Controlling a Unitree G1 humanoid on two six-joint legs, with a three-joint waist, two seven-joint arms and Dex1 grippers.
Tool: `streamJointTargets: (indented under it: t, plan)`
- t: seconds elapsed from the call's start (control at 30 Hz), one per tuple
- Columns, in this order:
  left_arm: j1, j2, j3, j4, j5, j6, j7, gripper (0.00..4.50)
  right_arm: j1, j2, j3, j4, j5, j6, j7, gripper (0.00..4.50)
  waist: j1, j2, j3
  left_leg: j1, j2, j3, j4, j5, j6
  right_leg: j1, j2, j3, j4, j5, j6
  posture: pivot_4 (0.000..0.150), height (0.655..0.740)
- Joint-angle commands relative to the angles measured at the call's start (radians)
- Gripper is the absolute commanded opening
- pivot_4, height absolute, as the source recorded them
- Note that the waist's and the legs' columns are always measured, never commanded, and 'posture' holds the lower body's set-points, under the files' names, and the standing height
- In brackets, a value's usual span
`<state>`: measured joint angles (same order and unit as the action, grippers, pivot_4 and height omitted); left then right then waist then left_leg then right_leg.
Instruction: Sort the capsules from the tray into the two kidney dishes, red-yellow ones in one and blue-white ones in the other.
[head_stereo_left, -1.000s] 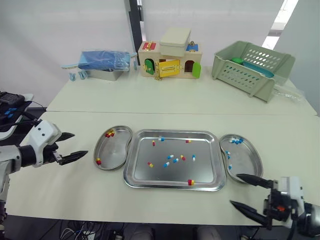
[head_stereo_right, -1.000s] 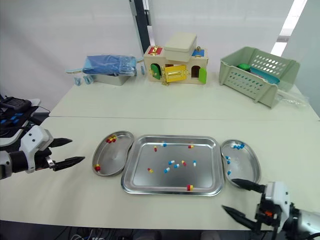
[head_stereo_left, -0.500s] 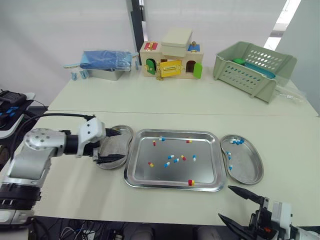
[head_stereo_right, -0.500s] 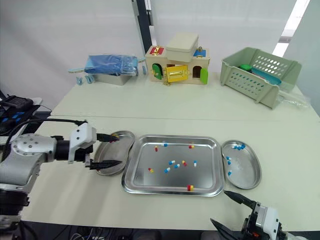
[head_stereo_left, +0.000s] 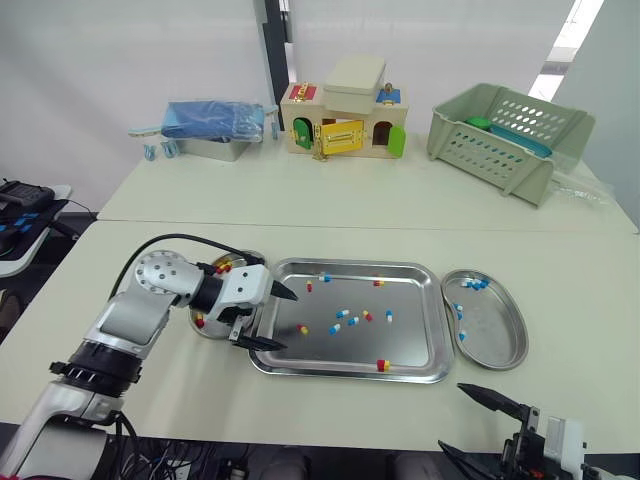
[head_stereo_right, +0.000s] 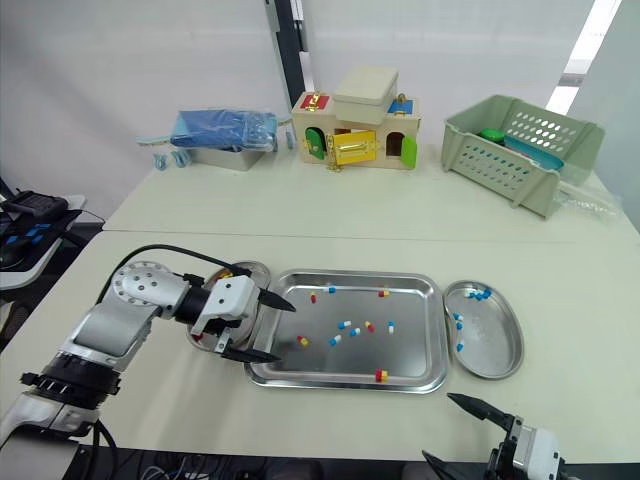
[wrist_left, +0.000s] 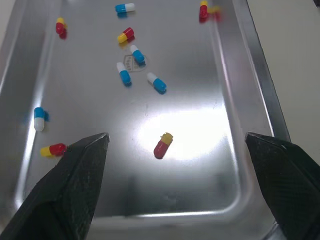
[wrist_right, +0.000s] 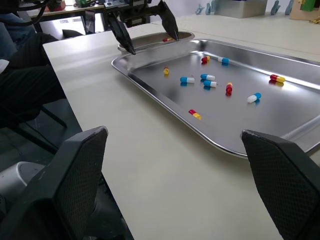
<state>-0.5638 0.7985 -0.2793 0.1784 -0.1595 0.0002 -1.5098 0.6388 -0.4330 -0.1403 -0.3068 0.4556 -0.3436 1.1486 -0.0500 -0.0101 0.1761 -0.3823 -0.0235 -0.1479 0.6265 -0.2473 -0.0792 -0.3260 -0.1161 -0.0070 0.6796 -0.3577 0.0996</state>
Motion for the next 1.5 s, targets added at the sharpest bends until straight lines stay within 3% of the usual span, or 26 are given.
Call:
streamJointTargets:
  t: [0.03,0.37,0.47,0.67,0.77,0.93,1.23,1.5]
  plan:
    - [-0.055,-0.018,-0.027,0.068,0.040,-0.065,-0.035,4.50,0.004,-0.009,0.004,-0.011,0.017,-0.022,-0.008,4.49,0.000,0.000,0.000,0.000,0.000,0.000,0.000,0.000,0.000,0.000,0.000,0.000,0.000,0.000,0.000,0.150,0.7400]
    - [-0.146,-0.106,-0.095,0.217,0.148,-0.107,-0.034,4.50,0.031,-0.001,0.022,-0.017,0.002,-0.047,-0.042,4.49,-0.003,0.000,0.000,0.000,0.000,-0.001,0.001,0.000,0.000,0.000,0.000,-0.001,0.000,0.000,0.000,0.150,0.7400]
    - [-0.149,-0.116,-0.107,0.236,0.172,-0.121,-0.032,3.92,0.042,-0.003,0.030,-0.019,-0.001,-0.056,-0.051,4.50,-0.002,0.000,0.000,0.000,0.000,-0.001,0.001,0.000,0.000,0.000,0.000,-0.001,0.000,0.000,0.000,0.150,0.7400]
    - [-0.143,-0.127,-0.116,0.269,0.192,-0.161,-0.028,1.97,0.058,-0.010,0.036,-0.023,-0.004,-0.067,-0.067,4.50,-0.001,0.000,0.000,0.001,0.000,-0.001,0.001,0.000,0.000,0.001,0.000,-0.001,0.000,0.000,0.000,0.150,0.7400]
    - [-0.136,-0.129,-0.119,0.287,0.200,-0.182,-0.022,1.45,0.069,-0.012,0.039,-0.026,-0.004,-0.073,-0.071,4.50,-0.001,0.000,0.000,0.003,0.000,-0.001,0.001,0.000,0.000,0.004,0.000,-0.001,0.000,0.000,0.000,0.150,0.7400]
    - [-0.128,-0.127,-0.117,0.290,0.195,-0.194,-0.026,0.02,0.075,-0.014,0.042,-0.021,0.000,-0.089,-0.074,4.50,-0.001,0.000,0.000,0.003,0.000,-0.001,0.001,0.000,0.000,0.005,0.000,-0.001,0.000,0.000,0.000,0.150,0.7400]
    - [-0.107,-0.129,-0.094,0.233,0.146,-0.145,-0.031,0.02,0.063,-0.026,0.048,-0.018,0.008,-0.090,-0.080,4.50,-0.001,0.000,0.000,0.004,0.000,-0.002,0.001,0.000,0.000,0.005,0.000,-0.001,0.000,0.000,0.000,0.150,0.7400]
    - [-0.055,-0.021,0.008,0.054,0.084,0.033,0.013,0.02,0.061,-0.038,0.050,-0.024,0.024,-0.090,-0.071,4.50,-0.004,0.000,0.000,0.003,0.000,-0.003,0.001,0.000,0.000,0.005,0.000,-0.002,-0.001,0.000,0.000,0.150,0.7400]
